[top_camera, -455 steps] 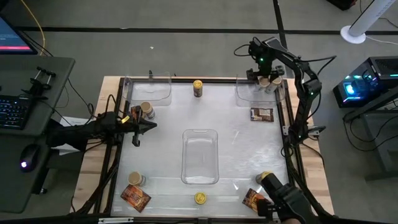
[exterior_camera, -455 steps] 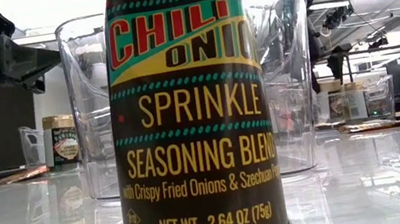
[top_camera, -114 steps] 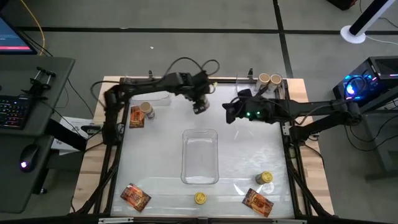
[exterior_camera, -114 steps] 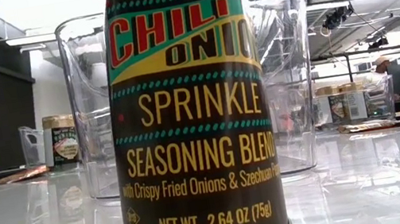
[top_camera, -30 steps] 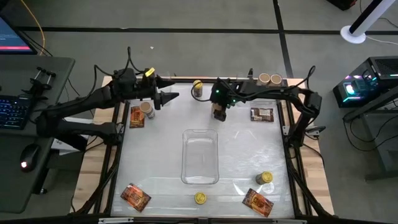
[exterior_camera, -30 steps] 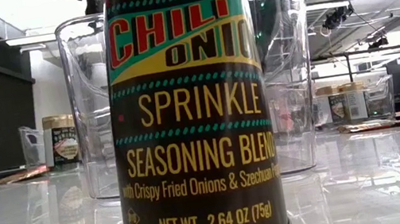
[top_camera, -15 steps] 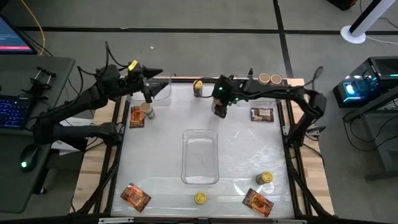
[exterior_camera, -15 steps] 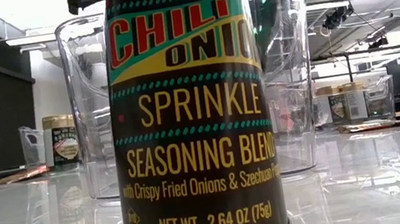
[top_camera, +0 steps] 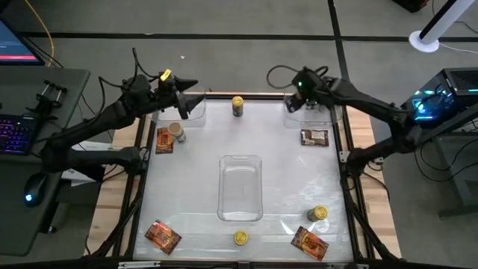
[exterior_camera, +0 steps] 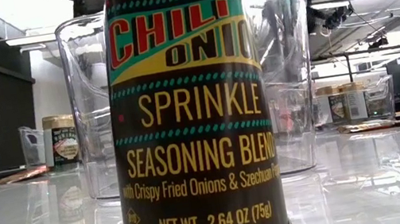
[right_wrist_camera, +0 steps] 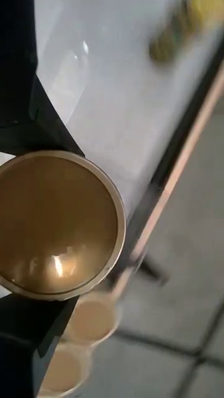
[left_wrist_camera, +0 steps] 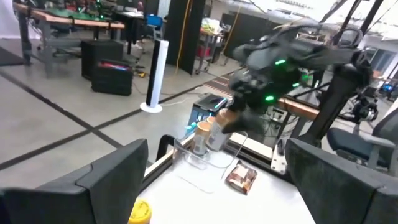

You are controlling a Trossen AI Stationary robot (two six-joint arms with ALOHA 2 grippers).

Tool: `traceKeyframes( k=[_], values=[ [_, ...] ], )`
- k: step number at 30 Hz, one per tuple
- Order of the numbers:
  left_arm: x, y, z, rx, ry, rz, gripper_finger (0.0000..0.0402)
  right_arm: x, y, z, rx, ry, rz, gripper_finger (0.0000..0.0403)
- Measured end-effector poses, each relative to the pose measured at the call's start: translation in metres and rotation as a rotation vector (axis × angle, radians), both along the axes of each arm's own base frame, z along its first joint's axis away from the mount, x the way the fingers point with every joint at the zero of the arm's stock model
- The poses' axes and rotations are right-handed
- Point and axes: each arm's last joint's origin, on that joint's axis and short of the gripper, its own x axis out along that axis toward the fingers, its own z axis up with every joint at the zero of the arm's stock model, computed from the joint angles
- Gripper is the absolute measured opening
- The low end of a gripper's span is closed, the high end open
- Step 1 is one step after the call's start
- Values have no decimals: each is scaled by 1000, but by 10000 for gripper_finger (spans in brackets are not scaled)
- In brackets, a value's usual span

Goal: Sort spices by type
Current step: Put the bottom brown seasoning bottle into the right transparent bin aligned with the other brown seasoning bottles

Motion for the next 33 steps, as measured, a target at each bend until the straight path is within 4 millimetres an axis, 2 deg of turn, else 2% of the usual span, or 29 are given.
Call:
traceKeyframes(
  k=[3, 7, 11, 14, 18, 27, 33],
  values=[
    [3, 1, 0, -9, -16, -1, 366, -5, -25, -14, 27, 14, -145, 272],
    [3, 1, -1, -18, -16, -3, 366, -3, -55, -31, 12, -25, -255, 272],
    [3, 0, 0, -18, -18, -8, 366, -3, -74, -56, 97, -10, -325, 272],
    [3, 0, 0, -17, -20, -15, 366, -1, -82, -71, 132, 32, -346, 272],
    [3, -1, 0, -17, -19, -20, 366, 4, -91, -82, 124, 35, -337, 272],
    [3, -1, 0, -17, -18, -20, 366, 2, -98, -90, 126, 38, -372, 273],
    [3, -1, 0, -17, -17, -19, 366, -3, -104, -89, 109, 38, -392, 330]
  ],
)
